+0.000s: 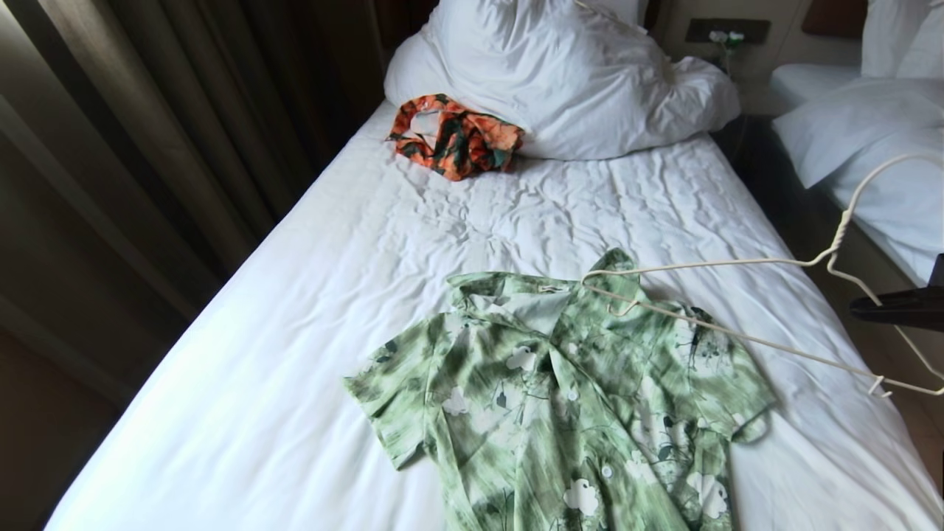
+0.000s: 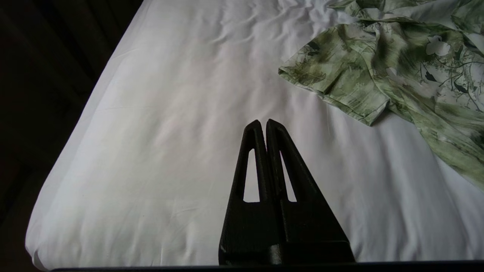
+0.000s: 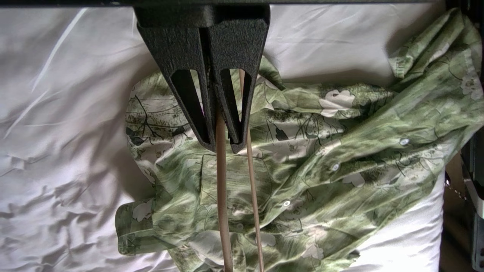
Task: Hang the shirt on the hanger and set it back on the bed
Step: Lift the shirt and hanger
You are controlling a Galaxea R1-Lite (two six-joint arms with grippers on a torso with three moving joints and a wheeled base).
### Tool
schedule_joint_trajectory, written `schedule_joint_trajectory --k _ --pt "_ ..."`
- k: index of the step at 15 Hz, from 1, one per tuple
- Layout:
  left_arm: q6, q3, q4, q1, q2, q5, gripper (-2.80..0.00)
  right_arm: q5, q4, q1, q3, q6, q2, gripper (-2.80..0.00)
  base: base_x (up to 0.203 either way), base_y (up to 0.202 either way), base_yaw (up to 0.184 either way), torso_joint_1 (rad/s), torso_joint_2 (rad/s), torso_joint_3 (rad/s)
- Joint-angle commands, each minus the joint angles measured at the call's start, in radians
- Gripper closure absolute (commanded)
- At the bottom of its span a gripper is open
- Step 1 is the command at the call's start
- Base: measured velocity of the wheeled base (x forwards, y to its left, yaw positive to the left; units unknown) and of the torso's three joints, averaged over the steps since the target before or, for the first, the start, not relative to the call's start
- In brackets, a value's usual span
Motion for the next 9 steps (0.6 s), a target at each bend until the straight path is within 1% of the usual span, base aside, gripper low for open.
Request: schedule_joint_trajectory --k 1,3,6,9 --pt "0.000 0.001 0.000 0.000 0.001 0.000 0.00 0.031 0.039 -0.010 0.009 -0.009 -0.021 0.00 0.000 0.000 0.000 0.000 0.00 0.000" --pt "0.009 0.002 0.000 0.000 0.001 -0.008 0.00 0.041 0.056 -0.020 0.021 -0.009 -0.058 0.00 0.000 0.000 0.000 0.000 0.00 0.000" --pt "-0.042 0.001 -0.002 0.000 0.001 0.008 0.00 0.052 0.057 -0.034 0.019 -0.007 -0.086 0.00 0.000 0.000 0.000 0.000 0.00 0.000" --pt "-0.029 0.001 -0.002 0.000 0.001 0.002 0.00 0.052 0.057 -0.024 0.021 -0.004 -0.100 0.00 0.000 0.000 0.000 0.000 0.00 0.000"
